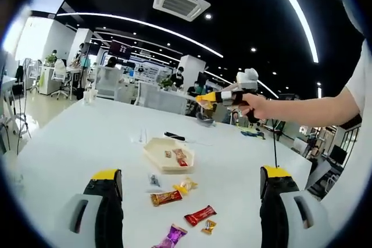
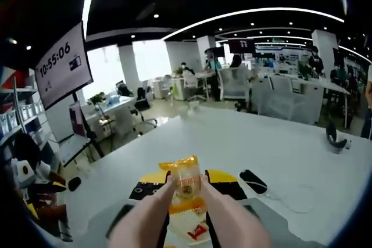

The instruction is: Place the target food into the container with the food tongs after gripping and lifting it, then release it inside without dropping or visibly crushing the food.

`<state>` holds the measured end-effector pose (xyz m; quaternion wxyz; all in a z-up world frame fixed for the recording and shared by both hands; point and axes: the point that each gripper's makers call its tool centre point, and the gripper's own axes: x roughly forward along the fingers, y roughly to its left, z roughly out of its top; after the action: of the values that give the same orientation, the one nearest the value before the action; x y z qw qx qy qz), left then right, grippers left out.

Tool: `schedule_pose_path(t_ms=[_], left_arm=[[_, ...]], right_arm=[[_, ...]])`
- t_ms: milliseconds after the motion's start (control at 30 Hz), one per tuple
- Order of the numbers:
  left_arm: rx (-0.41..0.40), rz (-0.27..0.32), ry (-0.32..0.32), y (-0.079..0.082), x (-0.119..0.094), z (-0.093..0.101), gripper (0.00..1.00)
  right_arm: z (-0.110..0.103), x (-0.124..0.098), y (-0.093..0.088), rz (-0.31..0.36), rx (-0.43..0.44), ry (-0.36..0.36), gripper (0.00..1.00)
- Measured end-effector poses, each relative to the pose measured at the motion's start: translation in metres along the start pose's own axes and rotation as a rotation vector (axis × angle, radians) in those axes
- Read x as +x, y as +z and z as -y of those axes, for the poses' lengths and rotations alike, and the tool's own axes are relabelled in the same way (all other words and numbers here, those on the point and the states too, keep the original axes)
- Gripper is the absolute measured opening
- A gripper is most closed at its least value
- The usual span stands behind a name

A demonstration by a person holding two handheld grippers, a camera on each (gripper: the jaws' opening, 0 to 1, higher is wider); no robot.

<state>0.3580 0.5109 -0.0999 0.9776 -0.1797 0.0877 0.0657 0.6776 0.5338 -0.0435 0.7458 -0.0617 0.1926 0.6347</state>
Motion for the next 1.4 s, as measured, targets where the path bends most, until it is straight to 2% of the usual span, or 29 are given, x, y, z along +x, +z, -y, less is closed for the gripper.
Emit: schedule_pose_path(t_ms=[167,567,767,933,1000,1267,1400], left_arm=[[0.027,-0.032,-0.002,-0.004,-0.002,0.0,0.99],[0.007,-0.009,0.068,-0.004,-0.026,-0.021,0.99],[0.002,-0.014,0.063,-0.008,-0.029,-0.02,0.99],[-0.005,-0.022,0.058,-0.012,-0.03,-0.02,0.99],[-0.021,-0.021,0.051,-0.013,-0.03,-0.02,0.99],[-0.029,-0.02,0.046,-0.016,-0.029,-0.018,0.99],[-0.036,-0.019,0.046,-0.019,-0.03,-0.016,0.99]], right_arm=[[-0.006,0.007,-0.002,-0.018,-0.011,0.013,0.22],[-0.022,0.027,0.003,-0.014,-0.012,0.049,0.22],[-0.033,0.033,0.005,-0.012,-0.002,0.065,0.24],[-0.041,0.032,0.001,-0.024,-0.022,0.081,0.26],[-0.041,0.032,0.001,-0.024,-0.002,0.096,0.26],[-0.036,0.031,-0.001,-0.027,0.006,0.081,0.26],[-0.035,0.023,-0.009,-0.041,0.003,0.065,0.27]])
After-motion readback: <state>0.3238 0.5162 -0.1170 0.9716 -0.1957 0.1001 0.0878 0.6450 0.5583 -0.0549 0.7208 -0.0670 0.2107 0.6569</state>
